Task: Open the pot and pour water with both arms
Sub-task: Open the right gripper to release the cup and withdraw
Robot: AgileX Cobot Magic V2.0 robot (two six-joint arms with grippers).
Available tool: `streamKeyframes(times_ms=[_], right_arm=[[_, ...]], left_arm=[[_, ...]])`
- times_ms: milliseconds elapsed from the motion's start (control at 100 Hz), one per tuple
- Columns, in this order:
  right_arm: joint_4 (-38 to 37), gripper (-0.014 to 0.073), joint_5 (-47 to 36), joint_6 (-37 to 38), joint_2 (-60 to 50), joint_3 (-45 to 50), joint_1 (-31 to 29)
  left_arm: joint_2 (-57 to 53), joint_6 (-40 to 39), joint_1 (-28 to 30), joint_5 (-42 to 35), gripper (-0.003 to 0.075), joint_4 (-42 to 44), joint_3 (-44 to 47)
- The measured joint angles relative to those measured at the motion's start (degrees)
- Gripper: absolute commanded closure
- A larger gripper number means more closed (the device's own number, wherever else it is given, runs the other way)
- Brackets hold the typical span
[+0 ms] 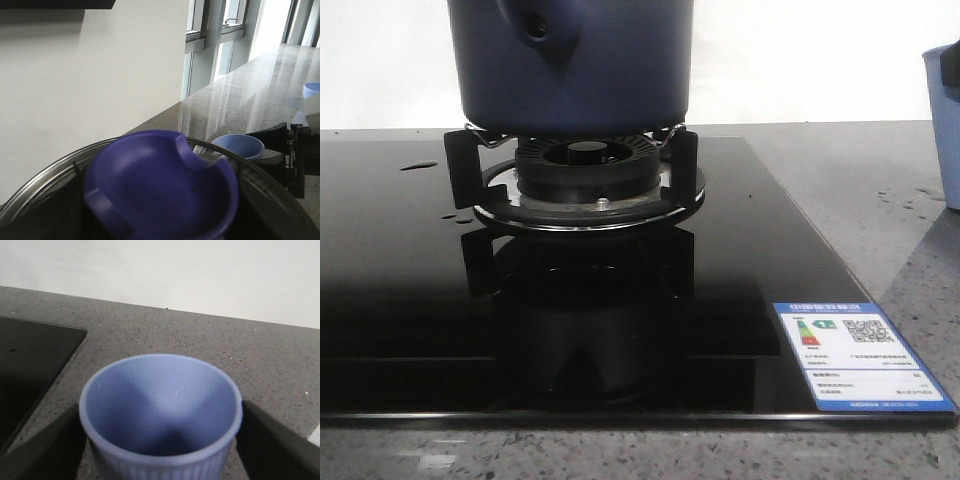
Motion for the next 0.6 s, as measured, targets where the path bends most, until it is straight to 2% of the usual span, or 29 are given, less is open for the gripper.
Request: streamKeyframes(times_ms=[190,600], right_arm=[[2.15,-0.0026,0.99,0.00,0.42,0.00,0.00],[2.56,-0.0033,4.05,0.00,-5.97,0.00,0.00]], left_arm=[[0.00,0.00,0.00,0.00,0.0430,0.25,0.00],[0.00,0.00,0.00,0.00,0.0430,0.38,0.00]])
